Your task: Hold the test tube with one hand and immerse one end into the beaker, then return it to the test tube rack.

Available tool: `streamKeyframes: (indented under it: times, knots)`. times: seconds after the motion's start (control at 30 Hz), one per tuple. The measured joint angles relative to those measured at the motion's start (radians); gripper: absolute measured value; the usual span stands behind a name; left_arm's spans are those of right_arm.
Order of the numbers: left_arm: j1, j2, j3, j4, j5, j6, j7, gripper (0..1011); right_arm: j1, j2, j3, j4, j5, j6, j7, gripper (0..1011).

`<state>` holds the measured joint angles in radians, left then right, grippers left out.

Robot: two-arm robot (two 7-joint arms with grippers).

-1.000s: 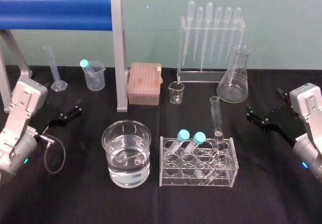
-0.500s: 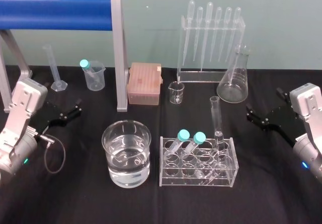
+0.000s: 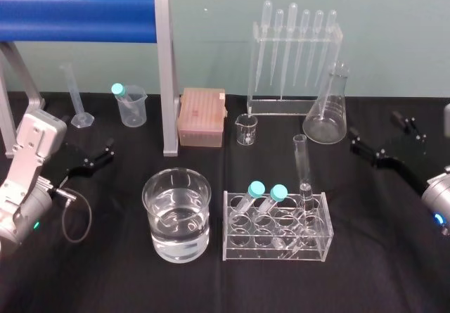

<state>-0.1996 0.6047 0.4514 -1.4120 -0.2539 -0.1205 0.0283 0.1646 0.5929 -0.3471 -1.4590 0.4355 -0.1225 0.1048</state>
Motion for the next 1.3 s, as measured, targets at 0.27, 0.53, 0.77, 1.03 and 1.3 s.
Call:
streamKeyframes:
  times: [0.27,0.53,0.77,1.03,1.3]
  knots:
    - [0.0,0.0,0.0,0.0,0.0,0.0,0.0,1000,-0.038,0.001,0.073,-0.098,0.149,-0.051,0.159,1000]
    - [0.0,0.0,0.0,0.0,0.0,0.0,0.0,1000,-0.044,0.011,0.083,-0.169,0.244,-0.1,0.371,1000]
    - [0.0,0.0,0.0,0.0,0.0,0.0,0.0,1000,-0.039,0.02,0.052,-0.183,0.239,-0.09,0.475,1000]
    - [0.0,0.0,0.0,0.0,0.0,0.0,0.0,1000,-0.019,0.002,0.014,-0.129,0.198,-0.016,0.491,1000]
    - [0.0,0.0,0.0,0.0,0.0,0.0,0.0,1000,0.005,-0.019,-0.012,-0.082,0.167,0.022,0.485,1000]
